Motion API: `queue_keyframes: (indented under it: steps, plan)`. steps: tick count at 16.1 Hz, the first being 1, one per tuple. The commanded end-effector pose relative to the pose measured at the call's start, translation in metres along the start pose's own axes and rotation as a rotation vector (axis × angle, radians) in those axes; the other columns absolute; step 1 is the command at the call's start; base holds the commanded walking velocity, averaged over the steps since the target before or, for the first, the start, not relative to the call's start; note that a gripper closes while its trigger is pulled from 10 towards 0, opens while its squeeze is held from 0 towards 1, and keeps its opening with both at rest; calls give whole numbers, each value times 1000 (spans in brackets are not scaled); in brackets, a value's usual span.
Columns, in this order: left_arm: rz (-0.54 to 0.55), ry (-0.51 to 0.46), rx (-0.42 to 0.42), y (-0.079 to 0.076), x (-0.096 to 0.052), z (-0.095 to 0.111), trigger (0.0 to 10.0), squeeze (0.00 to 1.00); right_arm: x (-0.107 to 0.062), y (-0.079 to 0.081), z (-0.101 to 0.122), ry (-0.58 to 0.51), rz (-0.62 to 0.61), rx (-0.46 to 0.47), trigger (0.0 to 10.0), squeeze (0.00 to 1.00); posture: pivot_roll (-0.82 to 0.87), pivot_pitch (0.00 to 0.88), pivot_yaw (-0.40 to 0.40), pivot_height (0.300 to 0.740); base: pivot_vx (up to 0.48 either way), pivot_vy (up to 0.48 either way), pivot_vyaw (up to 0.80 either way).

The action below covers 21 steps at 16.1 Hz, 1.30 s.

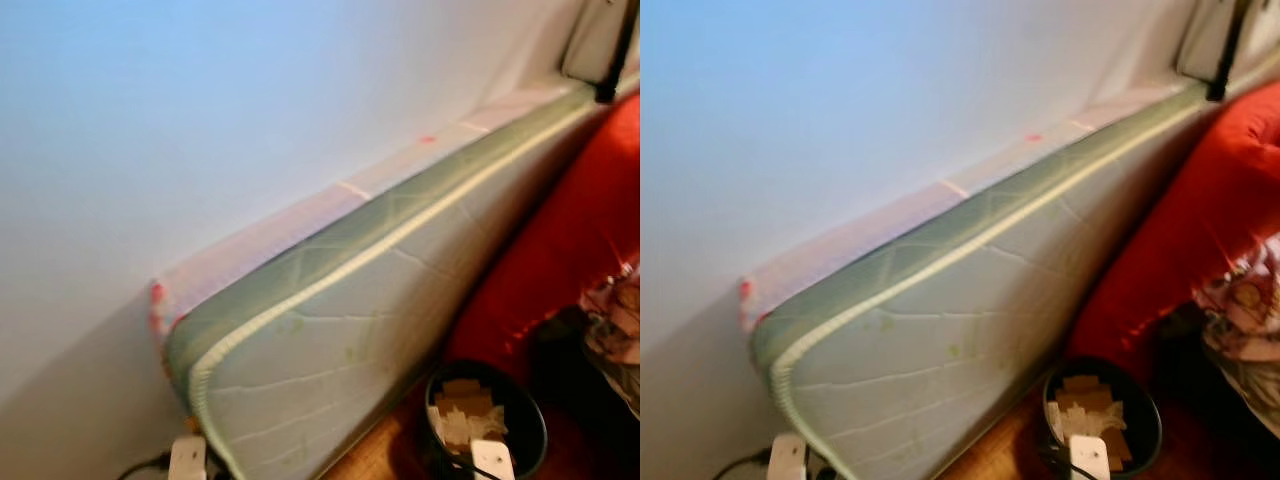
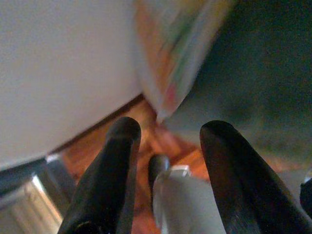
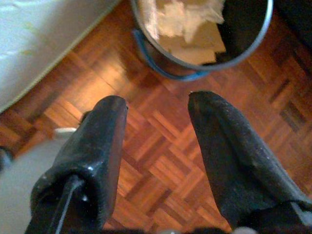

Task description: Clean up the room

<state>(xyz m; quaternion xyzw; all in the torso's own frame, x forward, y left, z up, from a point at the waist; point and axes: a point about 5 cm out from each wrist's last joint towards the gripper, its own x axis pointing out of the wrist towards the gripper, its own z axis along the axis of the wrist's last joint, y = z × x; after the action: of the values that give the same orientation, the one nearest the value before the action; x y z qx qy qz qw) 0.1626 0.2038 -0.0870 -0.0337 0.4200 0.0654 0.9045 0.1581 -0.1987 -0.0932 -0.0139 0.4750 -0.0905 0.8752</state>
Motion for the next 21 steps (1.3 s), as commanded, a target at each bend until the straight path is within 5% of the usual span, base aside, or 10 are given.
queue_keyframes:
  steps: [1, 21]
  plan:
    - [-72, 130, 142, 18, 0, -1, 10000, 0, -2, 18, -3, 23, 209, 99, 10000, 0, -3, 0, 5, 740, 0, 0, 0]
    - [-78, 134, 167, 14, 0, -4, 10000, 0, -1, 12, 0, 10, 199, 112, 10000, 0, -4, 0, -2, 740, 0, -265, -77]
